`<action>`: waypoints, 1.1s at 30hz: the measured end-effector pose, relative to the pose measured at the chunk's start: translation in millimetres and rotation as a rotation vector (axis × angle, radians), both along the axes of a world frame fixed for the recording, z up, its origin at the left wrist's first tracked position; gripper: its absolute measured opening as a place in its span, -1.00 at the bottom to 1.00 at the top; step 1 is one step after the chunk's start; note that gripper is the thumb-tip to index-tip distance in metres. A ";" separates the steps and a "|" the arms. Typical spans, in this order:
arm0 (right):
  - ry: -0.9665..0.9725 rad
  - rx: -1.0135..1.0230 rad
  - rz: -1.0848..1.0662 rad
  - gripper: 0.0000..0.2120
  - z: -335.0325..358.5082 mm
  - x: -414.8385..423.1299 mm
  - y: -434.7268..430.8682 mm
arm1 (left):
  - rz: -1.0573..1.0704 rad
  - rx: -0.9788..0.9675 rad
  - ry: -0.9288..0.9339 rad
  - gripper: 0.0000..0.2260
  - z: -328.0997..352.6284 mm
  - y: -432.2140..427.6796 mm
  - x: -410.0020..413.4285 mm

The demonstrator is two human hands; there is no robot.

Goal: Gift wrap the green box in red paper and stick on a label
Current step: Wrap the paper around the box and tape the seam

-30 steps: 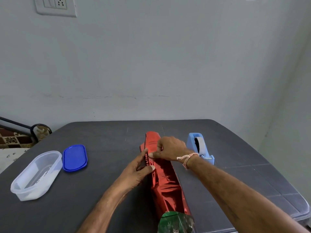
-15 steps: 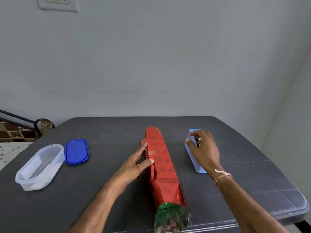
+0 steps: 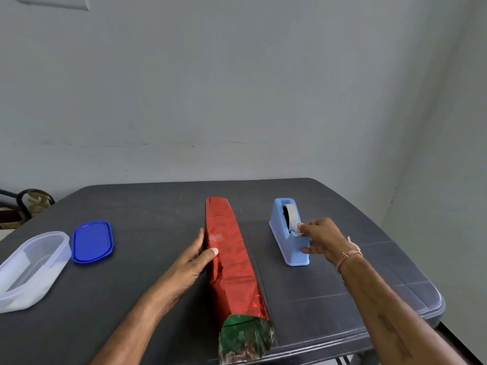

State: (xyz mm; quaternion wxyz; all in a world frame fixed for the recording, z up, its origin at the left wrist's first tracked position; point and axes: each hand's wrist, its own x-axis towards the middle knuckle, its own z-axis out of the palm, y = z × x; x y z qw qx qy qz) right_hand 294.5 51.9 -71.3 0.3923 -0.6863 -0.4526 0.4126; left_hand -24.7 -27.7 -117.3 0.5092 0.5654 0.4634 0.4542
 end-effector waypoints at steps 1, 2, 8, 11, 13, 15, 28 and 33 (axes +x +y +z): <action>0.020 -0.011 0.003 -0.85 4.6 -2.4 -1.2 | -0.004 -0.001 0.005 -0.29 -0.4 0.5 -0.9; 0.039 -0.021 0.006 -0.85 8.5 -4.4 -2.5 | -0.002 0.003 0.004 -0.30 -0.7 0.9 -1.2; 0.133 -0.036 -0.037 -0.81 8.0 -5.6 -7.8 | 0.002 0.006 -0.021 -0.31 -1.2 1.5 0.7; 0.172 -0.017 -0.047 -0.80 5.3 -7.2 -11.2 | 0.002 0.000 -0.024 -0.28 -0.1 0.4 0.1; 0.198 -0.007 -0.058 -0.78 5.6 -9.0 -13.6 | 0.006 -0.008 -0.031 -0.28 0.6 -0.2 -0.3; 0.231 0.006 -0.066 -0.81 5.4 -11.0 -16.3 | -0.002 -0.004 -0.021 -0.24 2.7 -1.3 -0.8; 0.342 0.107 -0.151 -0.82 -17.6 -11.5 -26.9 | 0.044 -0.021 -0.019 -0.30 5.2 -5.1 2.9; 0.366 0.144 -0.158 -0.85 -21.0 -12.5 -30.6 | 0.048 -0.024 -0.003 -0.33 8.5 -8.5 5.6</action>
